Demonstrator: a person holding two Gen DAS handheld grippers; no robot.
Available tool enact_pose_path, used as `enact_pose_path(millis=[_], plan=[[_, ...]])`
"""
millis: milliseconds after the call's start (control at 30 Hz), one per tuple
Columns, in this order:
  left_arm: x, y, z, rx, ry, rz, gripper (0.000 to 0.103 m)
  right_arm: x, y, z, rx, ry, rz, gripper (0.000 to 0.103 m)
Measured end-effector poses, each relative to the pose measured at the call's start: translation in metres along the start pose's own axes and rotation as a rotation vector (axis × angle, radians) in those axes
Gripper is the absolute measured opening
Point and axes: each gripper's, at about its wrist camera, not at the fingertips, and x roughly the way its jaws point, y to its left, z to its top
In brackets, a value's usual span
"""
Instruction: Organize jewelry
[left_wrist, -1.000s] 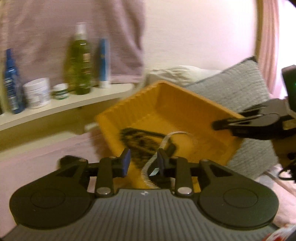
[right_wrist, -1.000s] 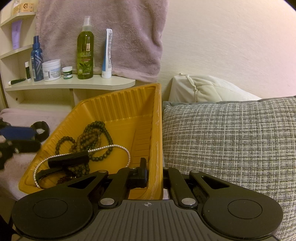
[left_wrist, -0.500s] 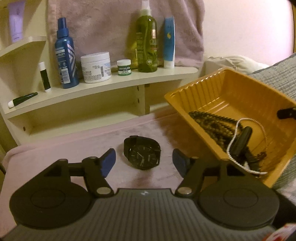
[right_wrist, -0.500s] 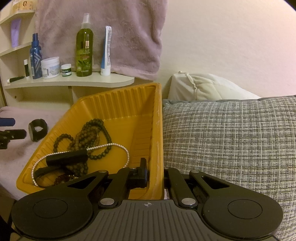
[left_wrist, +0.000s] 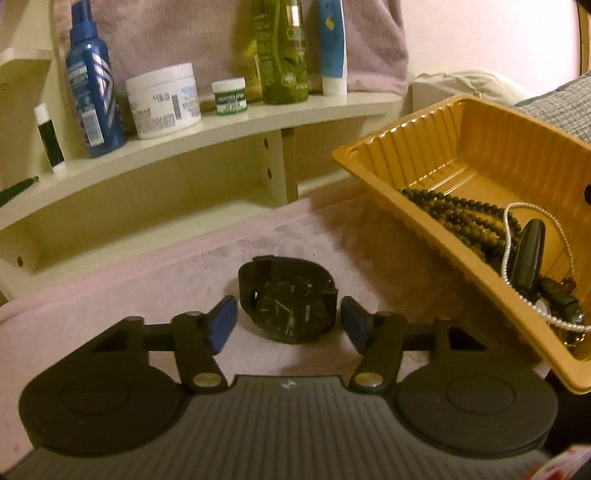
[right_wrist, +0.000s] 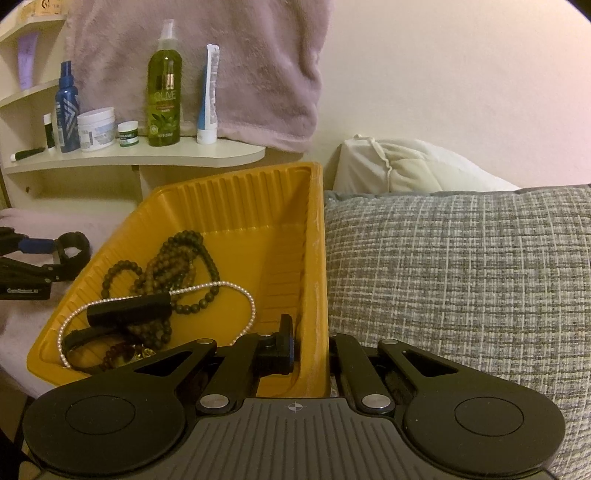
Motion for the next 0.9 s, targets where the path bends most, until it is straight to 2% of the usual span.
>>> enact_pose_path(millis=[167, 367, 467, 900], plan=[[0.001, 0.000, -0.001, 0.009, 0.001, -0.007, 0.051, 0.000, -0.001, -0.001, 0.002, 0.001, 0.000, 0.003], [0.002, 0.000, 0.000, 0.010, 0.001, -0.009, 0.051, 0.000, -0.001, -0.001, 0.000, 0.001, -0.001, 0.003], [0.002, -0.002, 0.000, 0.021, 0.000, -0.012, 0.045, 0.000, -0.001, -0.001, -0.001, 0.002, -0.001, 0.003], [-0.023, -0.003, 0.002, 0.004, -0.016, 0.010, 0.045, 0.000, -0.002, -0.001, -0.003, -0.001, 0.000, 0.003]])
